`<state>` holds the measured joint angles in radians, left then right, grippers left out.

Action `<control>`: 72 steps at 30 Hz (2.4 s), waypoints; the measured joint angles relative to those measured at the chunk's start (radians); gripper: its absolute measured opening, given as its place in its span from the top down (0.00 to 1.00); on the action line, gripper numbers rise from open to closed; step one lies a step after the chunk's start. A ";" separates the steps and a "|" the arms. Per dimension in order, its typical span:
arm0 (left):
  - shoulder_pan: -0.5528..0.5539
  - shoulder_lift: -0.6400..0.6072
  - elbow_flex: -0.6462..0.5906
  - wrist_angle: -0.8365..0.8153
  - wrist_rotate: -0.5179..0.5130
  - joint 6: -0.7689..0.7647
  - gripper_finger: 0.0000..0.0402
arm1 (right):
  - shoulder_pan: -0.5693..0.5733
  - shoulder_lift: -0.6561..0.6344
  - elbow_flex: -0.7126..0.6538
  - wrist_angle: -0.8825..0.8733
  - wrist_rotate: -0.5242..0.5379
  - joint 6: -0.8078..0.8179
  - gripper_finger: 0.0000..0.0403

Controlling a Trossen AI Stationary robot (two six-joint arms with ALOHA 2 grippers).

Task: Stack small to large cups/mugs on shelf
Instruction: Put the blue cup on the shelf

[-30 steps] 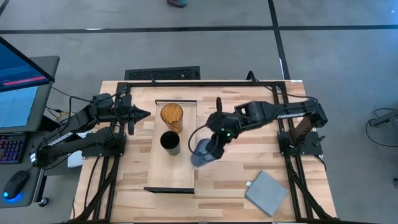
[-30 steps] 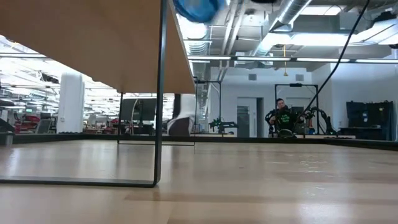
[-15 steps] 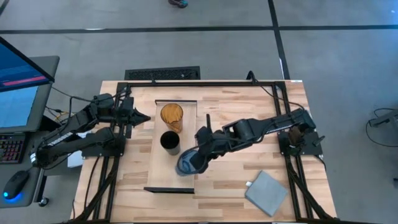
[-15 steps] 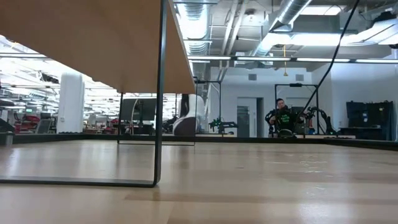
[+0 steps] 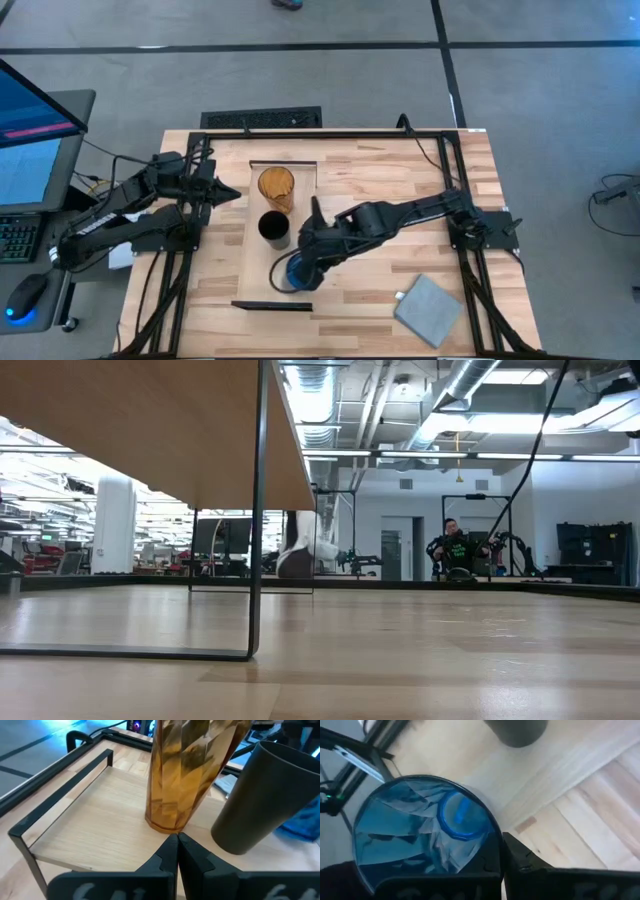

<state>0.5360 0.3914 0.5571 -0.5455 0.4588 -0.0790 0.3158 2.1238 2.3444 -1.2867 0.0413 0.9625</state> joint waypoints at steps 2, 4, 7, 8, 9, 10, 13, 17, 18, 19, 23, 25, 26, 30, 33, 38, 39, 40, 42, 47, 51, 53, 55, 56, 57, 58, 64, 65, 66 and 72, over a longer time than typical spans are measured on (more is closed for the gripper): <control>-0.001 0.001 0.000 0.000 0.002 0.000 1.00 | 0.006 0.006 0.007 -0.009 -0.001 0.000 0.98; 0.001 0.001 0.000 0.000 0.005 0.000 1.00 | 0.003 0.012 0.009 0.009 0.001 -0.001 0.98; -0.001 0.000 0.000 0.002 0.007 0.004 1.00 | 0.004 0.011 0.008 -0.003 0.001 -0.013 0.98; -0.002 0.000 0.000 0.002 0.007 0.005 1.00 | 0.003 0.012 0.009 0.013 0.000 -0.018 0.98; -0.002 0.001 0.000 0.003 0.008 0.006 1.00 | 0.003 0.013 0.009 0.027 0.001 -0.020 0.97; -0.002 0.001 0.000 0.002 0.007 0.008 1.00 | 0.003 0.014 0.008 0.024 0.000 -0.018 0.97; -0.002 0.001 0.000 0.004 0.008 0.008 1.00 | 0.000 0.010 0.008 0.016 -0.012 -0.020 0.94; -0.002 0.001 0.000 0.005 0.007 0.008 1.00 | -0.008 0.012 0.008 0.015 -0.018 -0.020 0.94; -0.002 0.001 0.000 0.005 0.007 0.008 1.00 | -0.010 0.012 0.008 0.015 -0.020 -0.020 0.94; -0.002 0.001 0.000 0.005 0.007 0.008 1.00 | -0.011 0.012 0.008 0.016 -0.028 -0.021 0.95; -0.002 0.001 0.000 0.005 0.007 0.008 1.00 | -0.019 0.012 0.008 0.015 -0.083 -0.028 0.95; -0.002 0.001 0.000 0.005 0.007 0.008 1.00 | -0.021 0.012 0.008 0.014 -0.090 -0.028 0.93; -0.002 0.001 0.000 0.005 0.007 0.008 1.00 | -0.022 0.012 0.008 0.014 -0.089 -0.028 0.92; -0.002 0.001 0.000 0.005 0.007 0.008 1.00 | -0.025 0.012 0.008 0.015 -0.088 -0.028 0.91; -0.002 0.001 0.000 0.005 0.006 0.008 1.00 | -0.025 0.012 0.008 0.016 -0.087 -0.046 0.91; -0.002 0.001 0.000 0.005 0.006 0.008 1.00 | -0.029 0.012 0.008 0.033 -0.086 -0.055 0.90; -0.002 0.001 0.000 0.005 0.006 0.008 1.00 | -0.030 0.012 0.008 0.035 -0.086 -0.055 0.89; -0.002 0.001 0.000 0.005 0.006 0.008 1.00 | -0.030 0.012 0.008 0.035 -0.086 -0.056 0.89; -0.002 0.001 0.000 0.005 0.006 0.008 1.00 | -0.031 0.012 0.008 0.036 -0.087 -0.062 0.87; -0.002 0.001 0.000 0.005 0.006 0.008 1.00 | -0.030 0.011 0.008 0.039 -0.089 -0.073 0.83; -0.002 0.001 0.000 0.005 0.006 0.008 1.00 | -0.030 0.011 0.008 0.039 -0.093 -0.073 0.77; -0.002 0.001 0.000 0.005 0.006 0.008 1.00 | -0.031 0.011 0.008 0.043 -0.093 -0.074 0.74; -0.002 0.001 0.000 0.005 0.006 0.008 1.00 | -0.031 0.011 0.008 0.054 -0.093 -0.080 0.71; -0.002 0.001 0.000 0.005 0.006 0.008 1.00 | -0.032 0.010 0.008 0.061 -0.093 -0.081 0.70; -0.002 0.001 0.000 0.005 0.006 0.008 1.00 | -0.033 0.010 0.008 0.069 -0.093 -0.081 0.69; -0.002 0.001 0.000 0.005 0.006 0.008 1.00 | -0.036 0.010 0.008 0.079 -0.093 -0.081 0.67; -0.002 0.001 0.000 0.005 0.006 0.008 1.00 | -0.046 0.010 0.008 0.136 -0.094 -0.131 0.63; -0.002 0.001 0.000 0.005 0.006 0.008 1.00 | -0.050 0.010 0.008 0.148 -0.094 -0.133 0.63; -0.002 0.001 0.000 0.005 0.006 0.008 1.00 | -0.052 0.010 0.008 0.161 -0.094 -0.134 0.63; -0.003 0.001 0.000 0.004 0.006 0.008 1.00 | -0.068 0.010 0.008 0.175 -0.096 -0.158 0.64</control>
<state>0.5331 0.3920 0.5571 -0.5411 0.4648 -0.0708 0.2478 2.1342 2.3520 -1.1114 -0.0544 0.8050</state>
